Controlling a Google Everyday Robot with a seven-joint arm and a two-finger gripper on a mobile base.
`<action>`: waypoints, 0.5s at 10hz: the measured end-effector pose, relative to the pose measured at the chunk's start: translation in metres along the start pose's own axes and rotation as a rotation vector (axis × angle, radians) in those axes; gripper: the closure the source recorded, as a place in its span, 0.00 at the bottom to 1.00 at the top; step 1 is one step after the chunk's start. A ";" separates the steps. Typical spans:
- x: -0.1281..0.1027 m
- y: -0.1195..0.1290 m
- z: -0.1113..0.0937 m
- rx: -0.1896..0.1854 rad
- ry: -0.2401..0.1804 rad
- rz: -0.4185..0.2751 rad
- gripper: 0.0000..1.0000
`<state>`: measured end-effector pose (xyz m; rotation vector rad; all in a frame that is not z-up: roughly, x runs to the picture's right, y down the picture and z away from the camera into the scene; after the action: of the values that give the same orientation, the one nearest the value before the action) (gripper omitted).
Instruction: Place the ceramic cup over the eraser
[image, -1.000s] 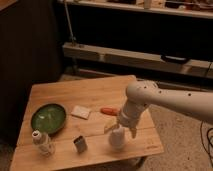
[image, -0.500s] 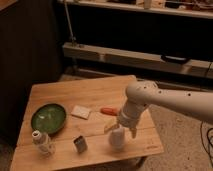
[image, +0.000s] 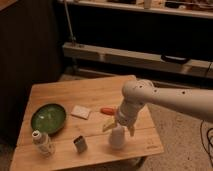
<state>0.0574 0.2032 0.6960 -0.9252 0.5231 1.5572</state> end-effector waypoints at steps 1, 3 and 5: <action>-0.001 0.001 0.002 0.011 0.003 -0.003 0.20; -0.004 0.003 0.006 0.030 0.005 -0.009 0.20; -0.008 0.001 0.012 0.060 0.005 -0.010 0.20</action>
<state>0.0533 0.2076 0.7095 -0.8846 0.5647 1.5226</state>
